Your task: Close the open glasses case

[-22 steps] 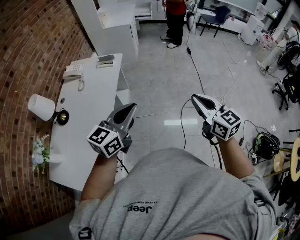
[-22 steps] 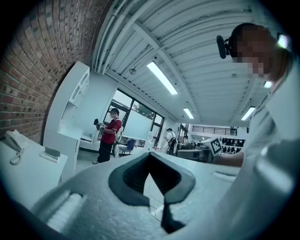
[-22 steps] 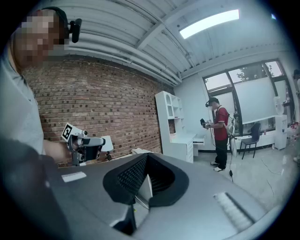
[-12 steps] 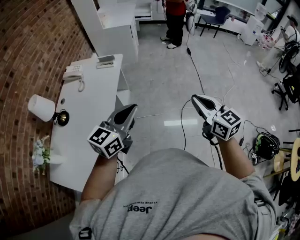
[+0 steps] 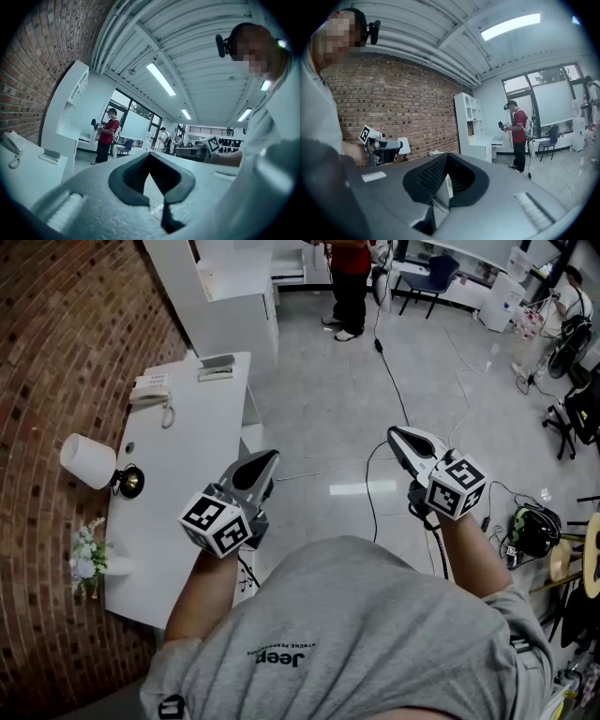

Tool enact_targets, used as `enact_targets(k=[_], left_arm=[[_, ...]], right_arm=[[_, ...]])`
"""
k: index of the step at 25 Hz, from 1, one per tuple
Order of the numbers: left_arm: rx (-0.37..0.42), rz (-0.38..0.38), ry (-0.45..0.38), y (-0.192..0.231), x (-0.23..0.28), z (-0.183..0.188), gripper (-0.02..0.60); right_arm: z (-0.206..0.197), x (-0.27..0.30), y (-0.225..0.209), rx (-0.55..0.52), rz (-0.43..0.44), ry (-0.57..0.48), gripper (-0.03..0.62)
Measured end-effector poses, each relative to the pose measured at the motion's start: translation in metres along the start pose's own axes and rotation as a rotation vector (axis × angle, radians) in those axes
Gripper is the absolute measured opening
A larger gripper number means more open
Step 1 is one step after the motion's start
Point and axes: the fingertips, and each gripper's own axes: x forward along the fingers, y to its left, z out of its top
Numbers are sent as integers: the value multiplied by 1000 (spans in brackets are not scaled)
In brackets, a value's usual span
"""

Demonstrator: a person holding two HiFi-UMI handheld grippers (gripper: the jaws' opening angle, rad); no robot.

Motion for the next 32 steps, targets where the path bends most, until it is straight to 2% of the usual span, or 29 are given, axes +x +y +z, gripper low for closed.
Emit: enact_targets(k=[10,17,25,32], left_arm=[[-2,-45,27,37,-42,5,-3],[-18,-28,17,69,-52,13,-3],[-20,27,28,107,-13,12,-3],[-14,117,10,163,74,26,-3]], right_arm=[[11,43,36,1,-41,-30,9],[3,73,42,13,-25,1,9],[6,123,-9,32,35,-12,9],[17,183,-108,39,114,-21,9]])
